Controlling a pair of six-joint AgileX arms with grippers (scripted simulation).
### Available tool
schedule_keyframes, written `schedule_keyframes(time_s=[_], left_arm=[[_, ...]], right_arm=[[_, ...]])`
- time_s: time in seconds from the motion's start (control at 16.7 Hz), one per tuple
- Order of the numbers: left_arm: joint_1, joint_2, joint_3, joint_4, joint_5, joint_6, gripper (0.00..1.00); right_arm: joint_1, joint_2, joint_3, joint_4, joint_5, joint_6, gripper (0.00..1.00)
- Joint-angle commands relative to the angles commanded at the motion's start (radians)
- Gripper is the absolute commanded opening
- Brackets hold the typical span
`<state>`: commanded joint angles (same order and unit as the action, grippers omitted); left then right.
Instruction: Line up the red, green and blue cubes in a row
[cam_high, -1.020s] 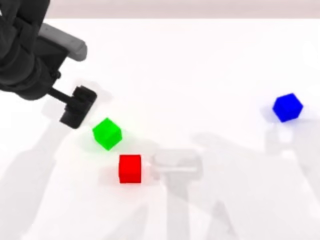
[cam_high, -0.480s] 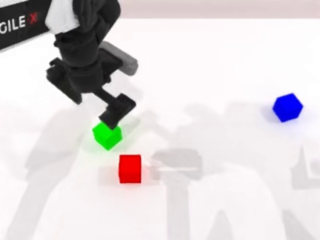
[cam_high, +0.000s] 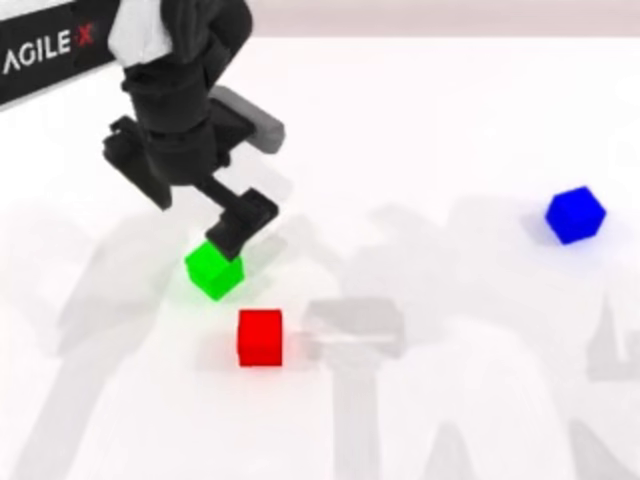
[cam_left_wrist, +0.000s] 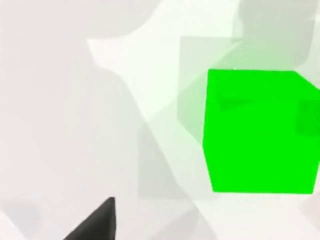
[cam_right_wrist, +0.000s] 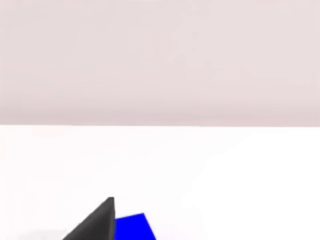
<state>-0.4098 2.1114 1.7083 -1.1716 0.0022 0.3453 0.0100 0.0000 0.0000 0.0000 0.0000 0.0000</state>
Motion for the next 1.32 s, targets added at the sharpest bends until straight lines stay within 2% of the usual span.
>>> schedule_keyframes(time_s=[0.18, 0.6, 0.9, 1.32], left_arm=[[-0.001, 0.010, -0.025, 0.038, 0.000, 0.001, 1.00], [-0.002, 0.081, -0.176, 0.262, 0.001, 0.002, 1.00], [-0.002, 0.087, -0.187, 0.278, 0.001, 0.002, 1.00], [-0.002, 0.087, -0.187, 0.278, 0.001, 0.002, 0.47]], right_arm=[[0.000, 0.000, 0.000, 0.000, 0.000, 0.000, 1.00], [0.000, 0.000, 0.000, 0.000, 0.000, 0.000, 1.00], [0.000, 0.000, 0.000, 0.000, 0.000, 0.000, 1.00], [0.000, 0.000, 0.000, 0.000, 0.000, 0.000, 1.00]])
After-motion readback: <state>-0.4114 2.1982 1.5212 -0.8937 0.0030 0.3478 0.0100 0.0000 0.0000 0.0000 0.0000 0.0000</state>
